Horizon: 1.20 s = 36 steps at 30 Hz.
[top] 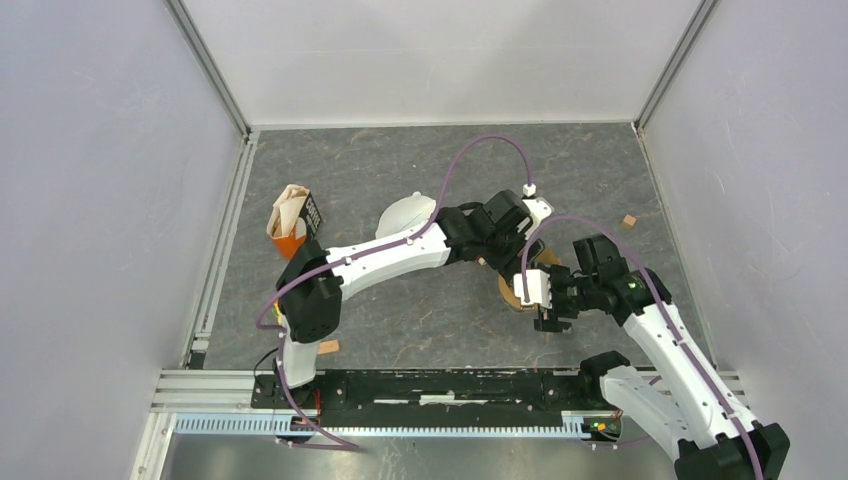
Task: Place the coffee filter in the dripper
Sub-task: Place the coffee filter in the coffee dripper.
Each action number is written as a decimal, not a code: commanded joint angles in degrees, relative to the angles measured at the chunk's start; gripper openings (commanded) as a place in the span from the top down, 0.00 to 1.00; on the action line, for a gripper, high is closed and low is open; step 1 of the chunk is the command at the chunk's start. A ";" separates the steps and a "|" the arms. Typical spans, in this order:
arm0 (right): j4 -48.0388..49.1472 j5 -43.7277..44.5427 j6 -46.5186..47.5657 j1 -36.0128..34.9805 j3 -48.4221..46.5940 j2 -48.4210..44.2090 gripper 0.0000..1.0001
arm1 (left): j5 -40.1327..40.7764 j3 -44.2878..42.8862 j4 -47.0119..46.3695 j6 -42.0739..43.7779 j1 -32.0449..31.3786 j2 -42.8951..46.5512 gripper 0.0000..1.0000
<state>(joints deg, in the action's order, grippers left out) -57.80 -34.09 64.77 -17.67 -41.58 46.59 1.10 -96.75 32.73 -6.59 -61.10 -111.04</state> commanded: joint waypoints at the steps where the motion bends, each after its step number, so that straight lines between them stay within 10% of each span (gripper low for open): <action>1: 0.61 1.68 -0.68 -0.50 0.60 0.77 0.18 | -0.84 -0.24 -2.15 -2.02 0.45 -0.62 0.19; 36: -1.27 -0.08 -2.63 -1.75 -5.04 -0.60 0.17 | -4.18 -1.42 -1.20 0.53 0.49 -0.82 0.17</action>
<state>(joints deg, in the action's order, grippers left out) -57.74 -32.58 62.81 -19.14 -44.42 46.63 -2.04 -95.66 31.73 -6.57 -60.82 -111.79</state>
